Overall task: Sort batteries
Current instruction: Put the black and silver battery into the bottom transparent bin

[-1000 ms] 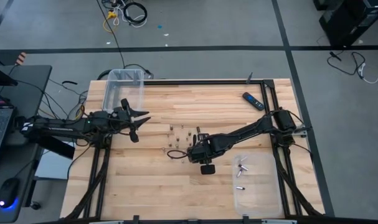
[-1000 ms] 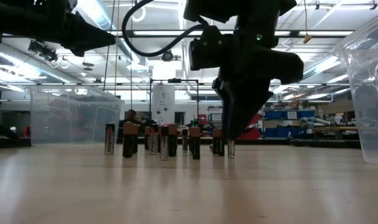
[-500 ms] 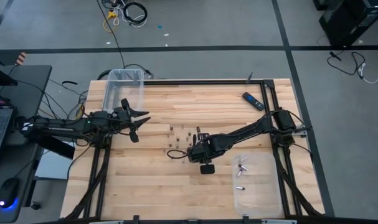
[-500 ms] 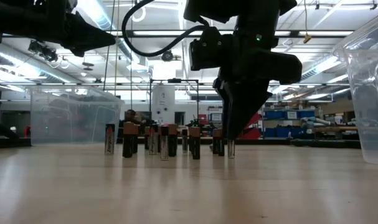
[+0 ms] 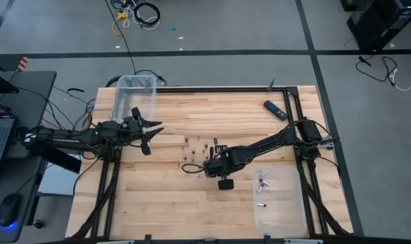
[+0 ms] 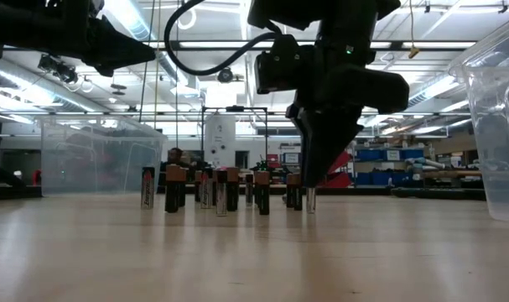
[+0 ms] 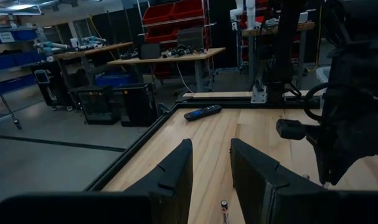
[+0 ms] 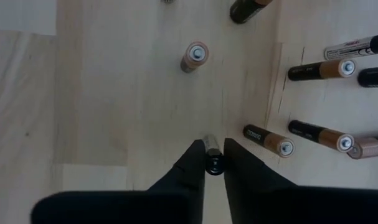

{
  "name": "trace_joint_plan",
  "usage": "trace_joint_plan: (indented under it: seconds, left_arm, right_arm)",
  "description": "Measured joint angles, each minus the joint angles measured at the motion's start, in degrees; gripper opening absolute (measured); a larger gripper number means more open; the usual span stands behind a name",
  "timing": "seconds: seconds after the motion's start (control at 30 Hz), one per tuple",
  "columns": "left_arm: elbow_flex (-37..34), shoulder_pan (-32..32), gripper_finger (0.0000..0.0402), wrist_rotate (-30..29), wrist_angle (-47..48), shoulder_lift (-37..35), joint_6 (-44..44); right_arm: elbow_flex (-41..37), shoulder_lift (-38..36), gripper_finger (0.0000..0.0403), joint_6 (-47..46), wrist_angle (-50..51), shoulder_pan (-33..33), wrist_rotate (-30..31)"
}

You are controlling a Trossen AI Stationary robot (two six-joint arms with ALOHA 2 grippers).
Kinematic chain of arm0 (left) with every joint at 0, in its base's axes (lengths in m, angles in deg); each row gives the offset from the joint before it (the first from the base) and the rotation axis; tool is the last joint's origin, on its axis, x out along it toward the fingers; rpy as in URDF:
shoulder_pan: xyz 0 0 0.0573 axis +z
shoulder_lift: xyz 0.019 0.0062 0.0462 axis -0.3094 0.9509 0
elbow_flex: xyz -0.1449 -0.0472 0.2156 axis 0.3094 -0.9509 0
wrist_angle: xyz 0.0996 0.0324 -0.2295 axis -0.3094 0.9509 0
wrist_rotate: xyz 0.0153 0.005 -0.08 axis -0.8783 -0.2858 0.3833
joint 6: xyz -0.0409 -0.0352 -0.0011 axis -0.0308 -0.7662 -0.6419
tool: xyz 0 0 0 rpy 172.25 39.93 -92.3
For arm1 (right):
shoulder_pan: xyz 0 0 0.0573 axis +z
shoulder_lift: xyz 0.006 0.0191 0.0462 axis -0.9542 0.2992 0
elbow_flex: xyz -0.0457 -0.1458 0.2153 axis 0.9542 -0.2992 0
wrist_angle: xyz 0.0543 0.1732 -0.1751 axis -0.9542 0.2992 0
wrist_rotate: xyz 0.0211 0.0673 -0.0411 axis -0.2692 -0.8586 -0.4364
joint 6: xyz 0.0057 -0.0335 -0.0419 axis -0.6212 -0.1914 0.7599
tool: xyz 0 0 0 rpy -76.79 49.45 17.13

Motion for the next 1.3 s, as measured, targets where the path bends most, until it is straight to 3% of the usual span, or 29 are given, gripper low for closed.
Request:
trace_joint_plan:
  seconds: [0.1, 0.4, 0.7, 1.03, 1.3]
  left_arm:
    - [0.0, 0.0, 0.0106, 0.0, 0.0, 0.0, 0.0]
    - [0.0, 0.0, 0.0106, 0.0, 0.4, 0.0, -0.2]
    - [0.0, 0.0, 0.0106, 0.0, 0.2, 0.0, -0.4]
    - [0.0, 0.0, 0.0106, 0.0, -0.1, 0.0, -0.4]
    - [0.0, 0.0, 0.0106, 0.0, -0.3, 0.0, -0.4]
  right_arm:
    - [0.0, 0.0, 0.0016, 0.6, -0.1, 0.0, 0.0]
    - [0.0, -1.0, 0.0016, 0.2, 0.5, 0.2, -0.4]
    - [0.0, -12.8, 0.0016, -6.6, 3.7, 2.0, -5.3]
    - [0.0, -27.5, 0.0016, -23.9, 13.6, 9.3, -5.6]
    - [0.0, -33.4, 0.0016, -47.9, 27.2, 18.0, -8.6]
